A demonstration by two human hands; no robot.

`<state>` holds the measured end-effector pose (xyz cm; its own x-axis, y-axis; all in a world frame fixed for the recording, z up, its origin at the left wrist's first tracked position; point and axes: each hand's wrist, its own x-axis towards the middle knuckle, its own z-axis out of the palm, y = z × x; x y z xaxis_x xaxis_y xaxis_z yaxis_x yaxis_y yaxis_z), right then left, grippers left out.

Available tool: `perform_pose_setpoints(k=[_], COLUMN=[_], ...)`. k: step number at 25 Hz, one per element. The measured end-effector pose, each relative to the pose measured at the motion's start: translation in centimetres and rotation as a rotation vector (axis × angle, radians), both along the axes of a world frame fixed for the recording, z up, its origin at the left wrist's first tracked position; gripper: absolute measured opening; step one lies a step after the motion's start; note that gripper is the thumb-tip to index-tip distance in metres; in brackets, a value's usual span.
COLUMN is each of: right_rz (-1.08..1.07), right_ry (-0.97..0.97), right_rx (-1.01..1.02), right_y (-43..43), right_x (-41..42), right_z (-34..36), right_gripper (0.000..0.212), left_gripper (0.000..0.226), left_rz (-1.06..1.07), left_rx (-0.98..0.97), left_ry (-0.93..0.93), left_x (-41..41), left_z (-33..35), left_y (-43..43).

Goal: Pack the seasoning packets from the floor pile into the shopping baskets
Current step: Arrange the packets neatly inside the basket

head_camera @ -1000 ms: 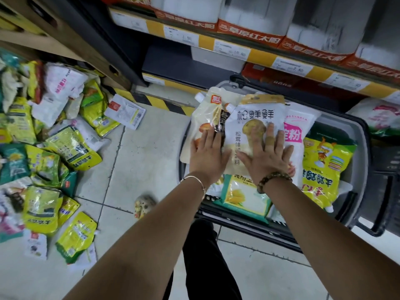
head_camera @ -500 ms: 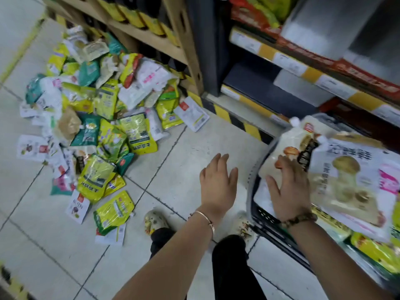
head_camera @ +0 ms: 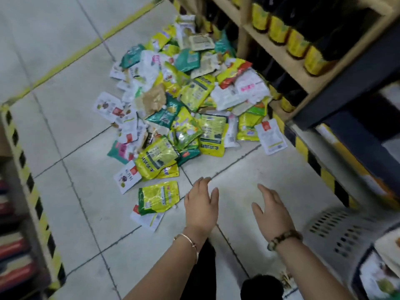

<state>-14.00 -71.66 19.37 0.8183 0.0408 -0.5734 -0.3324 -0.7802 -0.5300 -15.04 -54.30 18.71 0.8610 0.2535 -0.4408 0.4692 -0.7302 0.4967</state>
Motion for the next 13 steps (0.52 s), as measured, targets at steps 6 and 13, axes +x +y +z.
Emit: perform_pose_setpoints(k=[6,13], right_rz=[0.231,0.432], right_ry=[0.094,0.163], right_rx=[-0.029,-0.113], right_y=[11.8,20.9], right_x=[2.3,4.7], right_z=[-2.7,-6.7], right_gripper=[0.048,0.046], left_gripper=[0.038,0.040], left_rz=[0.207,0.408], left_rx=[0.014,-0.017], left_ry=[0.092,0.193], left_x=[-1.5,-4.9], left_z=[-2.2,-6.9], left_y=[11.7,20.3])
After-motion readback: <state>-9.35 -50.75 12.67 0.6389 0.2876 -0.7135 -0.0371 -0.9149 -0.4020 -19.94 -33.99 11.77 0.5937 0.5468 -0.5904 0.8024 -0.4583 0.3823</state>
